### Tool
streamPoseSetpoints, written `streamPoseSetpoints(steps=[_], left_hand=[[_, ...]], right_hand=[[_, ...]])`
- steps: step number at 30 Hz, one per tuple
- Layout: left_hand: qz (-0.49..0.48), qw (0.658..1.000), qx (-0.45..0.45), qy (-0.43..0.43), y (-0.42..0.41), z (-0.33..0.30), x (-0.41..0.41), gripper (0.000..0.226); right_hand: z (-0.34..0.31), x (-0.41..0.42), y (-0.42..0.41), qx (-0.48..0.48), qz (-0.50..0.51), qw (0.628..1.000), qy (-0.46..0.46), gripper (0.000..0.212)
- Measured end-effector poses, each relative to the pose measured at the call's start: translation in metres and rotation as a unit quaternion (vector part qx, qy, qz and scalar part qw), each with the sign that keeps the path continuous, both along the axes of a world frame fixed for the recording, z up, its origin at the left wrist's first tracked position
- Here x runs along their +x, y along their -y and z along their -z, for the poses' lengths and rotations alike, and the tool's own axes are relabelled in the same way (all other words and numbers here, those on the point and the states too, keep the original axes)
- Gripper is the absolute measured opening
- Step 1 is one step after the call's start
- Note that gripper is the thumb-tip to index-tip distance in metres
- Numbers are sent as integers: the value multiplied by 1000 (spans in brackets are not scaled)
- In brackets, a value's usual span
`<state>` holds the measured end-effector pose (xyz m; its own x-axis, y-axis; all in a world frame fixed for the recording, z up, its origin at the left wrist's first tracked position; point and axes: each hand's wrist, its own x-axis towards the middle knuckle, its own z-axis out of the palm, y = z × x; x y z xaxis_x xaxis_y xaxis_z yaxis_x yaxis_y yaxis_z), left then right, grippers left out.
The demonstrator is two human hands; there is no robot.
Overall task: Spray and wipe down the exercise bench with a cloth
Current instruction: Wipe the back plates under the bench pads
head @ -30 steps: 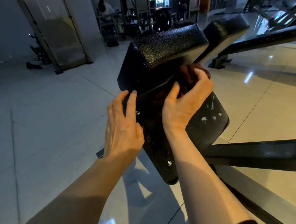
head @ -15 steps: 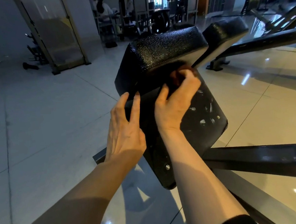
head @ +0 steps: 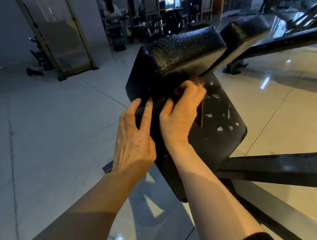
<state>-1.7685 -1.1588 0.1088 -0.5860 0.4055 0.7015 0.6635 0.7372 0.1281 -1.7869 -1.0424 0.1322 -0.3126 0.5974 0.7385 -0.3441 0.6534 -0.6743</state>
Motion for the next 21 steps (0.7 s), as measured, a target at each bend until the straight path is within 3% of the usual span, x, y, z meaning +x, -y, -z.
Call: streamPoseSetpoints(steps=[2, 3, 7, 9, 13, 14, 18, 21], left_hand=[[0, 1000, -3, 3, 0, -1, 0, 88], [0, 1000, -3, 5, 0, -1, 1, 89], [3, 1000, -4, 8, 1, -2, 1, 88], [1, 1000, -9, 10, 2, 0, -2, 88], [2, 1000, -10, 5, 1, 0, -2, 85], [1, 1000, -7, 4, 0, 0, -2, 84], [-2, 1000, -11, -4, 1, 3, -4, 84], [-3, 1000, -12, 1, 1, 6, -6, 84]], right_hand=[[16, 1, 1, 23, -72, 991, 112, 34], [19, 3, 1, 25, -77, 989, 126, 33], [4, 14, 1, -66, 29, 996, -53, 32], [-1, 10, 7, -51, 12, 997, -60, 30], [18, -1, 11, 43, -73, 980, 178, 39], [24, -1, 9, 41, -72, 979, 186, 38], [9, 13, 1, -100, 28, 993, -50, 36], [3, 10, 6, -42, 23, 994, -101, 33]])
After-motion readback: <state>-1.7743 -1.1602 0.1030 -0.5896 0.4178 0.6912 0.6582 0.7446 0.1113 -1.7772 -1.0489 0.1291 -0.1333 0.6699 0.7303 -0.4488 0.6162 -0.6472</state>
